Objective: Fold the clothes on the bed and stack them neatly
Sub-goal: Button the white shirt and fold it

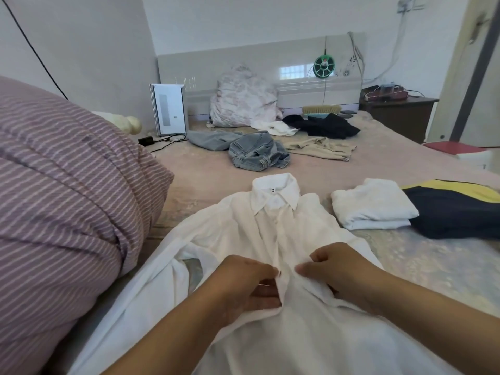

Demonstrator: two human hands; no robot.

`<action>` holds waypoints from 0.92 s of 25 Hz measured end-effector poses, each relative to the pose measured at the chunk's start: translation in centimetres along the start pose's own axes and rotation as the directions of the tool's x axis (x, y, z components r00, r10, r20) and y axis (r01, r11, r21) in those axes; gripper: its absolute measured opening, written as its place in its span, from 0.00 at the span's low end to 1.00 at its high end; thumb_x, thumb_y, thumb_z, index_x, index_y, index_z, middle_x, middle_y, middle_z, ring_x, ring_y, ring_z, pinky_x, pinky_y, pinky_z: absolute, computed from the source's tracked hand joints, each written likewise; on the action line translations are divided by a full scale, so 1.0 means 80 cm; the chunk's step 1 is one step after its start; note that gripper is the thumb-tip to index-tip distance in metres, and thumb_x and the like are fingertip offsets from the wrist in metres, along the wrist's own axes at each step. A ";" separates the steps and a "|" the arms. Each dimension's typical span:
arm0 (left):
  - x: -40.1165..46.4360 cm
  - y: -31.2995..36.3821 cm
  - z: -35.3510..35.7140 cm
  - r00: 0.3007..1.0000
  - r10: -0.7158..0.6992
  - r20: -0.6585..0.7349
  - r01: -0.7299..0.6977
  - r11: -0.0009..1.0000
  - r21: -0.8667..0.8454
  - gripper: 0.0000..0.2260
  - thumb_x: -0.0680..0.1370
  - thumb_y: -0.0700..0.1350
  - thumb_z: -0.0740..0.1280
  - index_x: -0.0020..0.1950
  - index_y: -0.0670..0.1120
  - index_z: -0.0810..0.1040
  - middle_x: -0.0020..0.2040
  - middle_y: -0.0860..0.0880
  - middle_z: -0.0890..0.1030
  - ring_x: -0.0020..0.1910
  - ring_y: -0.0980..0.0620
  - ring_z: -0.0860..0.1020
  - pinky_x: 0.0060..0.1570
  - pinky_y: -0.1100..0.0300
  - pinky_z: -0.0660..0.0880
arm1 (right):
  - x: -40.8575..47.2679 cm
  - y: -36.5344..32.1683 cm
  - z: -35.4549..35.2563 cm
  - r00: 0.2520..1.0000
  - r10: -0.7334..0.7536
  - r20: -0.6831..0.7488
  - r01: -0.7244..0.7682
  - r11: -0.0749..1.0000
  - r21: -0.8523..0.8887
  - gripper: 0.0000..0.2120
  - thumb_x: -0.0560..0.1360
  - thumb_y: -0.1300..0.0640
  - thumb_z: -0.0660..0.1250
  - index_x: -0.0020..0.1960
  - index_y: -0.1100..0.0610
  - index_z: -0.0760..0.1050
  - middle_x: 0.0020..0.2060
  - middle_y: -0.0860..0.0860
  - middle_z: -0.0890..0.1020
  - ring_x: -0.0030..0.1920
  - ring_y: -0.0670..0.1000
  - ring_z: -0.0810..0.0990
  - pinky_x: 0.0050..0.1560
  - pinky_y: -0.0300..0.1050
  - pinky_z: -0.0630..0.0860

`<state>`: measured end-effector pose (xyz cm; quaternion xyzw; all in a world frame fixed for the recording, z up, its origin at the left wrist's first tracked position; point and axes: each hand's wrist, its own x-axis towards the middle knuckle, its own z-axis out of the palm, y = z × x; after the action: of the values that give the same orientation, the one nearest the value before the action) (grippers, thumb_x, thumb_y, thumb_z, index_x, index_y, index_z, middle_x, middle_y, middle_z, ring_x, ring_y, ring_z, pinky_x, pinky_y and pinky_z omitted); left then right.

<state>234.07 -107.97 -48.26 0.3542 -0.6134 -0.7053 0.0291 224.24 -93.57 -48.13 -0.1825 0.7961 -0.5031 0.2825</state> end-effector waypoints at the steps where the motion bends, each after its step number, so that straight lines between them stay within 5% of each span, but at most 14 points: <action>1: 0.000 0.003 -0.001 1.000 -0.006 0.000 0.006 1.000 -0.021 0.06 0.78 0.33 0.69 0.52 0.30 0.81 0.44 0.36 0.83 0.42 0.40 0.83 0.47 0.47 0.83 | 0.000 -0.004 -0.002 1.000 -0.010 0.003 0.009 0.998 0.057 0.27 0.78 0.62 0.70 0.30 0.52 0.57 0.27 0.50 0.56 0.28 0.50 0.56 0.31 0.43 0.54; 7: 0.005 -0.018 0.002 1.000 0.020 0.004 -0.019 0.992 -0.121 0.07 0.79 0.34 0.68 0.54 0.32 0.81 0.48 0.34 0.85 0.48 0.37 0.84 0.51 0.45 0.82 | 0.005 0.011 0.002 0.999 -0.026 0.020 0.026 1.000 -0.003 0.23 0.82 0.58 0.66 0.31 0.52 0.61 0.28 0.50 0.62 0.29 0.47 0.61 0.31 0.42 0.58; 13: 0.019 -0.028 0.002 0.994 0.103 -0.030 -0.107 0.984 -0.140 0.07 0.81 0.37 0.67 0.53 0.33 0.81 0.46 0.35 0.85 0.42 0.41 0.83 0.43 0.52 0.82 | 0.014 0.015 -0.004 0.998 0.067 0.007 -0.067 0.970 0.235 0.17 0.84 0.58 0.62 0.36 0.57 0.72 0.31 0.51 0.75 0.31 0.46 0.72 0.35 0.38 0.69; 17: 0.023 -0.016 0.016 0.988 0.155 0.000 -0.153 0.978 -0.145 0.07 0.81 0.38 0.67 0.52 0.34 0.82 0.45 0.36 0.85 0.42 0.42 0.83 0.44 0.52 0.82 | 0.011 0.009 -0.002 0.999 0.012 0.040 -0.018 0.988 0.156 0.17 0.83 0.48 0.64 0.45 0.60 0.79 0.36 0.52 0.79 0.36 0.48 0.77 0.39 0.42 0.73; 23: 0.029 -0.040 0.023 0.987 0.142 0.075 -0.123 0.967 -0.221 0.09 0.82 0.38 0.65 0.54 0.33 0.83 0.49 0.34 0.85 0.50 0.38 0.84 0.49 0.52 0.83 | 0.013 0.030 0.006 0.997 -0.077 0.015 0.075 0.992 0.098 0.19 0.79 0.55 0.71 0.32 0.55 0.71 0.27 0.49 0.69 0.29 0.46 0.67 0.32 0.41 0.64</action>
<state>232.60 -106.74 -52.20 0.2749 -0.5561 -0.7795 0.0867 223.72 -93.43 -50.75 -0.2034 0.7603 -0.5502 0.2792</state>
